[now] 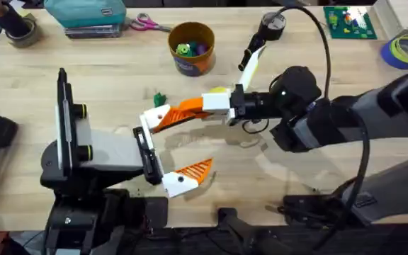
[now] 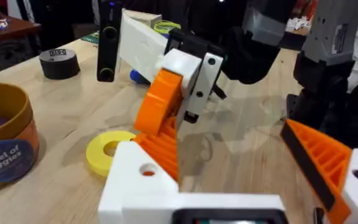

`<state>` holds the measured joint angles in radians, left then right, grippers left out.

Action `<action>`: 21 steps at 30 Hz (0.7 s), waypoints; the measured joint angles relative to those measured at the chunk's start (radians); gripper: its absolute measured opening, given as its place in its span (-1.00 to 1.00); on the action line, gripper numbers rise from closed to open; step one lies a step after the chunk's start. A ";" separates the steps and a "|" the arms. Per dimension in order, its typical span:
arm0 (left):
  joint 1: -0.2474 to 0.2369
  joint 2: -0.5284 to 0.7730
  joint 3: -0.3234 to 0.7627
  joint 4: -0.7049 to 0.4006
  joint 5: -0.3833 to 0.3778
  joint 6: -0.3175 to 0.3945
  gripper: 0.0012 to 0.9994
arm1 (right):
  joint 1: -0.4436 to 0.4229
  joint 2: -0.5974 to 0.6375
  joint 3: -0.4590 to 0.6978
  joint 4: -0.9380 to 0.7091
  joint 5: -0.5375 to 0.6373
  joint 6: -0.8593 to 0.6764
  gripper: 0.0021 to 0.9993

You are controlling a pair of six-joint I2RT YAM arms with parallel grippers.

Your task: Pick up the gripper from the table and insert it into the empty holder that is missing its gripper. Then pick up a screw, insert it into the mounting hole, and use the screwdriver to tighten it. Finally, clean up the table by picking up the vegetable and placing it into the bucket.

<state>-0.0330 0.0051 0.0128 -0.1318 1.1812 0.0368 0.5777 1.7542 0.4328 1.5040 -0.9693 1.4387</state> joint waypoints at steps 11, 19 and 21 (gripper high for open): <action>0.000 0.000 0.000 0.000 -0.003 0.000 0.97 | 0.006 0.000 -0.002 0.000 0.011 0.000 -0.99; 0.000 0.000 0.000 0.000 -0.003 0.000 0.97 | 0.006 0.000 -0.002 0.000 0.011 0.000 -0.99; 0.000 0.000 0.000 0.000 -0.002 0.000 0.97 | 0.007 0.000 -0.002 -0.001 0.012 0.003 -0.66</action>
<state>-0.0330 0.0051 0.0128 -0.1314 1.1791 0.0365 0.5847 1.7542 0.4309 1.5035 -0.9569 1.4413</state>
